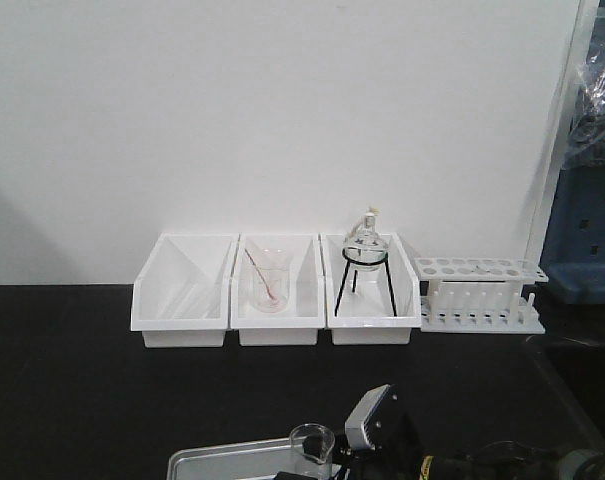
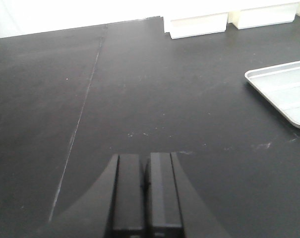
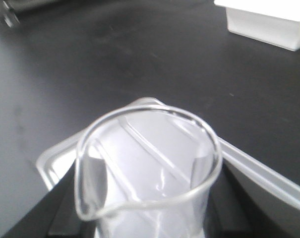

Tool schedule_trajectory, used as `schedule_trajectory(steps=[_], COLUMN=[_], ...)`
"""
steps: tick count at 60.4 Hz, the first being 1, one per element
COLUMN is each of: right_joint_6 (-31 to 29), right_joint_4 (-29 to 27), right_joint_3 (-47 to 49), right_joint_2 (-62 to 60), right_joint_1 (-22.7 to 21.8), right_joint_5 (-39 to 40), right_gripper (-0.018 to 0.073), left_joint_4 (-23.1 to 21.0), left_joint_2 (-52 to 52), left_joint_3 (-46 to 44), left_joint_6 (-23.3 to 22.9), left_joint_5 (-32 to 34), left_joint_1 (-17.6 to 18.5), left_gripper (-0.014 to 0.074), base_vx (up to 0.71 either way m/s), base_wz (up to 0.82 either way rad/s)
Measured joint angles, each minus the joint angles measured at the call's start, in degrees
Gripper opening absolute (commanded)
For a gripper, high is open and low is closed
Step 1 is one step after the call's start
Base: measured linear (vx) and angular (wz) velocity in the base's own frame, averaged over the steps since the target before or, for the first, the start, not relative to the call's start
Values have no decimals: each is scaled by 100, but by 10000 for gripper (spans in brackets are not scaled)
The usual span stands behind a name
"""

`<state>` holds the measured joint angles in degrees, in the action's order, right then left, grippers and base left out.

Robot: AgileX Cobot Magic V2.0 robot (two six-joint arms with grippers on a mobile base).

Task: Move beaker to silver tray on left bench
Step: 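Open the right gripper to release the beaker on the tray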

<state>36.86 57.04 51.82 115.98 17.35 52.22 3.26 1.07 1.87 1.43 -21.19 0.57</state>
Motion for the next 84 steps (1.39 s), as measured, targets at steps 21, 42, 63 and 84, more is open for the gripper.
schedule_trajectory(steps=[21,42,63,84], right_joint_6=[-1250,-1312,-1306,-1163], right_joint_4=[-1352,-1569,-1346,-1174], right_joint_3=[25,32,32,32], right_joint_2=[468,804,811,702], right_joint_1=[0,0,0,0], right_joint_5=[-137,-158,-220,-232], right_gripper=[-10,41,369,635], left_joint_4=[0,0,0,0], left_joint_2=[0,0,0,0], left_joint_3=[0,0,0,0], left_joint_6=[0,0,0,0], left_joint_5=[0,0,0,0], left_joint_1=[0,0,0,0], left_gripper=[1,1,1,1], base_vx=[0,0,0,0], base_wz=[0,0,0,0])
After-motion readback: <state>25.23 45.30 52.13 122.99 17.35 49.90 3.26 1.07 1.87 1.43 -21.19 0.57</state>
